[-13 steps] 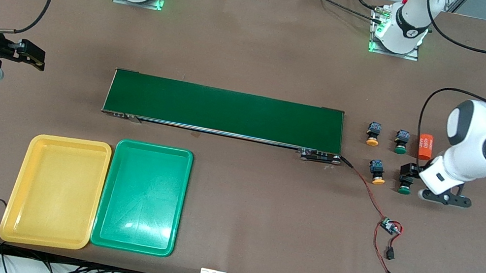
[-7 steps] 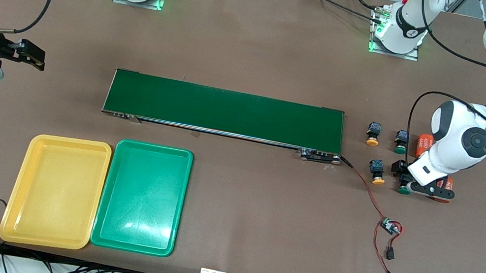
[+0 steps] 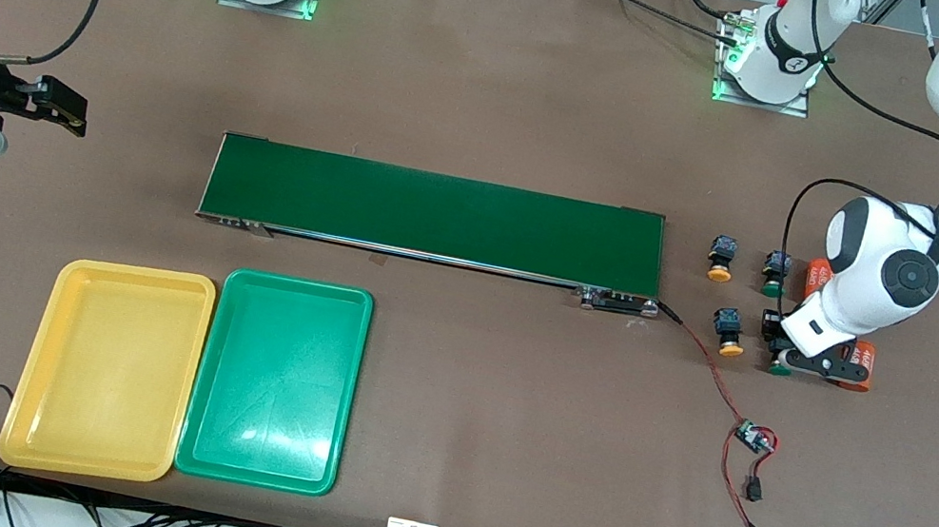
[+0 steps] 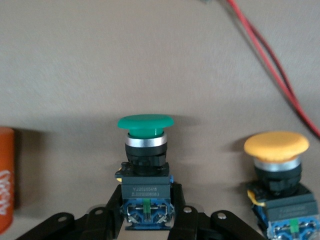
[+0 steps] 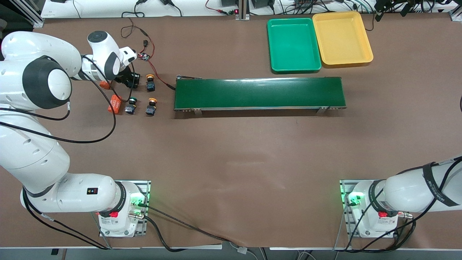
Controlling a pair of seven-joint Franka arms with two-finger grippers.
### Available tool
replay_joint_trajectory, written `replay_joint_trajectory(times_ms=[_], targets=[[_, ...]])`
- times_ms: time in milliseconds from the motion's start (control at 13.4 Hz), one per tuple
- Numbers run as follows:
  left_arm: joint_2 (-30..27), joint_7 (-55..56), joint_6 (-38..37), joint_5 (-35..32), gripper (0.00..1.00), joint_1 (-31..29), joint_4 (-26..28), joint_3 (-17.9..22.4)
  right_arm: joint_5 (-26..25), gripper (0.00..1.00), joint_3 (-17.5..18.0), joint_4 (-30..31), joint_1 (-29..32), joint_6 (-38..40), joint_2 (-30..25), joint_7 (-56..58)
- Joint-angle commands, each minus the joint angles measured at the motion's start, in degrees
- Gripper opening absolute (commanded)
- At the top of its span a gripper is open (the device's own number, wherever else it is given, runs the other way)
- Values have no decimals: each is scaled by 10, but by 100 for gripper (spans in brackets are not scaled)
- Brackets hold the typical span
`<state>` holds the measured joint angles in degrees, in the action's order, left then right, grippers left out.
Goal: Sort buttons by color to trays
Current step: 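Grasp the green-capped button with the left gripper and place it on the belt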
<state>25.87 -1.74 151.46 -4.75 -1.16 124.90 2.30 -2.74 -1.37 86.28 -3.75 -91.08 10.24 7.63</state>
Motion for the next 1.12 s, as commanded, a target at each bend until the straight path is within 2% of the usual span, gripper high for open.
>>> replay_joint_trajectory(times_ms=[0, 75, 224, 374, 449, 598, 673, 1047], targets=[[-44, -4, -109, -17, 28, -3, -42, -8, 0, 100, 1, -7, 3, 8, 1, 3], [-57, -13, -172, -17, 28, 1, -66, -10, 0, 100, 1, -7, 3, 8, 1, 3], [-83, -49, -271, -16, 25, -3, -100, -49, 0, 100, 2, -7, 3, 8, 1, 3], [-91, -48, -383, -10, 22, 4, -128, -71, 0, 100, 1, -7, 3, 8, 1, 3], [-84, -25, -436, -7, 21, 4, -150, -97, 0, 100, 1, -7, 3, 8, 1, 2], [-85, 48, -461, 16, 19, 9, -157, -122, 0, 100, 1, -7, 4, 8, 1, 3], [-84, 94, -464, 24, 19, 11, -157, -158, 0, 100, 1, -7, 5, 8, 1, 2], [-55, 246, -400, 38, 20, 20, -140, -264, 0, 100, 0, -7, 5, 8, 1, 3]])
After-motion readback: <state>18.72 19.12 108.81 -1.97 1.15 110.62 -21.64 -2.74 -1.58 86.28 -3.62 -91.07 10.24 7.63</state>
